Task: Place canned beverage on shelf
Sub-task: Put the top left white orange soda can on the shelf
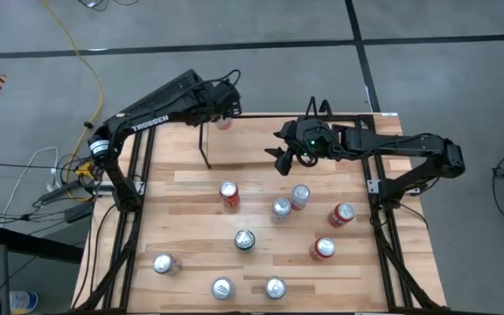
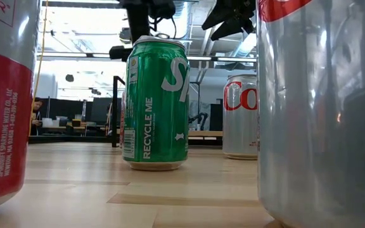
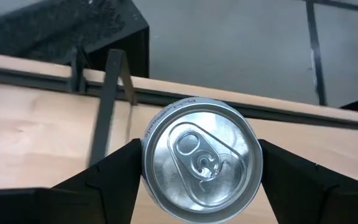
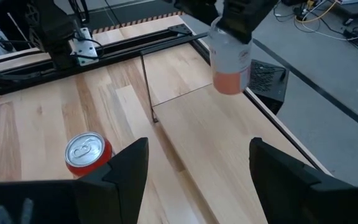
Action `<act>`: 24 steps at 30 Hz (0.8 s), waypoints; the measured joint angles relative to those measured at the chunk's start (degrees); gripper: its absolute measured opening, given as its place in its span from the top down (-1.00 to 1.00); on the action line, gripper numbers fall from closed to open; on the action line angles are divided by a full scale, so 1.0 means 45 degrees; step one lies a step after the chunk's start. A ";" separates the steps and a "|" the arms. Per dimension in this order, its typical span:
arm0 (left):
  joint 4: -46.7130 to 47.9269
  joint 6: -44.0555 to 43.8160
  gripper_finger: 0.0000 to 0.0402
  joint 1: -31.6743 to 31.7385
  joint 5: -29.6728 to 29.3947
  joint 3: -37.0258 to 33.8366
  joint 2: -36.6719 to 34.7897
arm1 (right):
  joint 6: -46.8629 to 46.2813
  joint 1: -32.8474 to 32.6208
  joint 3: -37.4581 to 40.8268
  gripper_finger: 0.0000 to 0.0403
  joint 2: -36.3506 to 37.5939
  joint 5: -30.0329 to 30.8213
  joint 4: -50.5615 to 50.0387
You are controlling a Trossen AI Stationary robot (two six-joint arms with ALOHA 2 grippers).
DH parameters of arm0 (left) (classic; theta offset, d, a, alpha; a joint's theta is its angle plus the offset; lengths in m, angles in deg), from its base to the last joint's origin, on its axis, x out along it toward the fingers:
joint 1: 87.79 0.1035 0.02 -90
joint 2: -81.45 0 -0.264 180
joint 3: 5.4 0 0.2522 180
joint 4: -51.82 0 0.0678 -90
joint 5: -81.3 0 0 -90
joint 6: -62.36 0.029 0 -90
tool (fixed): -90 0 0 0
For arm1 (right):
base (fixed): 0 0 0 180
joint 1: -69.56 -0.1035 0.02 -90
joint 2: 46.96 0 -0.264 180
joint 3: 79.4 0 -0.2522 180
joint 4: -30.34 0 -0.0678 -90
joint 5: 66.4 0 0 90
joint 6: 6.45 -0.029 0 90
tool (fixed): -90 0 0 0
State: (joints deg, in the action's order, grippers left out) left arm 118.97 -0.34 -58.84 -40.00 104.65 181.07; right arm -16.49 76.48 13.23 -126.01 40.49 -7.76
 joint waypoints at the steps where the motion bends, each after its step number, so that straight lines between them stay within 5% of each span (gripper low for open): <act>1: -0.0005 -0.0231 -0.33 0.0000 0.0076 0.0002 0.0047 | 0.0000 -0.0002 0.0000 -0.28 0.0000 0.0000 0.0003; 24: -0.0011 -0.1405 -0.33 0.0073 -0.0757 0.0005 0.0194 | 0.0010 -0.0005 0.0000 -0.28 0.0000 -0.0005 0.0000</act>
State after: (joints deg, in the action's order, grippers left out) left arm 118.92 -6.66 -58.51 -43.40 104.67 181.94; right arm -16.45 76.45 13.23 -126.01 40.46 -7.76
